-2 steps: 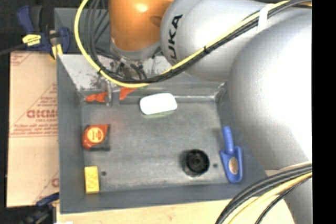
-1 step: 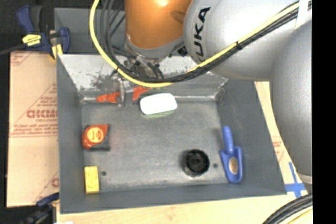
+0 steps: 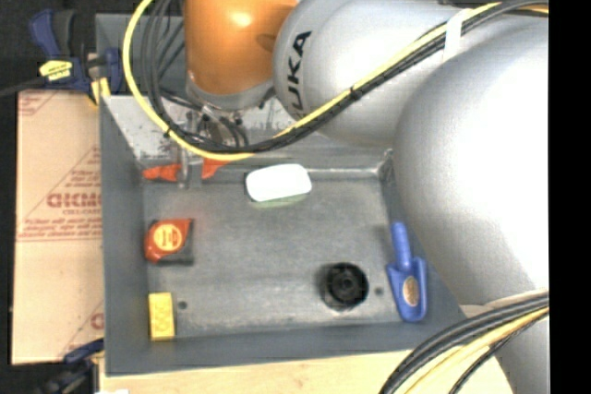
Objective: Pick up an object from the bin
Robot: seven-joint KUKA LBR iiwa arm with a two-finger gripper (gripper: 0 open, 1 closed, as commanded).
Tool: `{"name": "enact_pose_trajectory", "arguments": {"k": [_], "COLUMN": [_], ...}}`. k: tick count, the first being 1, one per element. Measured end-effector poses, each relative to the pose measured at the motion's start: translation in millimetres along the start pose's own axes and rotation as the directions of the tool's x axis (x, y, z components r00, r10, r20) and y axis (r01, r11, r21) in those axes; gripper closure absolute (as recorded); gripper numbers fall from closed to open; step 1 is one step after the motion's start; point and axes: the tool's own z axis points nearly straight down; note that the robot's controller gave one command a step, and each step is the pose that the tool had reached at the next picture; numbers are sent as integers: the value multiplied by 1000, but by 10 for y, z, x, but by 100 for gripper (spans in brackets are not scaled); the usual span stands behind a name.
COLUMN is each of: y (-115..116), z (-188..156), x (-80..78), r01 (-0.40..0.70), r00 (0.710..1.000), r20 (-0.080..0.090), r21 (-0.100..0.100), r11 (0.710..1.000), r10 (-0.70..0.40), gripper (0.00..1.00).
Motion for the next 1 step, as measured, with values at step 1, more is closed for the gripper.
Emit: {"name": "enact_pose_trajectory", "arguments": {"k": [1], "y": [-6], "z": [-31], "x": [550], "r01": [-3], "r00": [1000], "r20": [-21], "r21": [1], "r11": [1000], "r10": [4], "gripper": [100]}}
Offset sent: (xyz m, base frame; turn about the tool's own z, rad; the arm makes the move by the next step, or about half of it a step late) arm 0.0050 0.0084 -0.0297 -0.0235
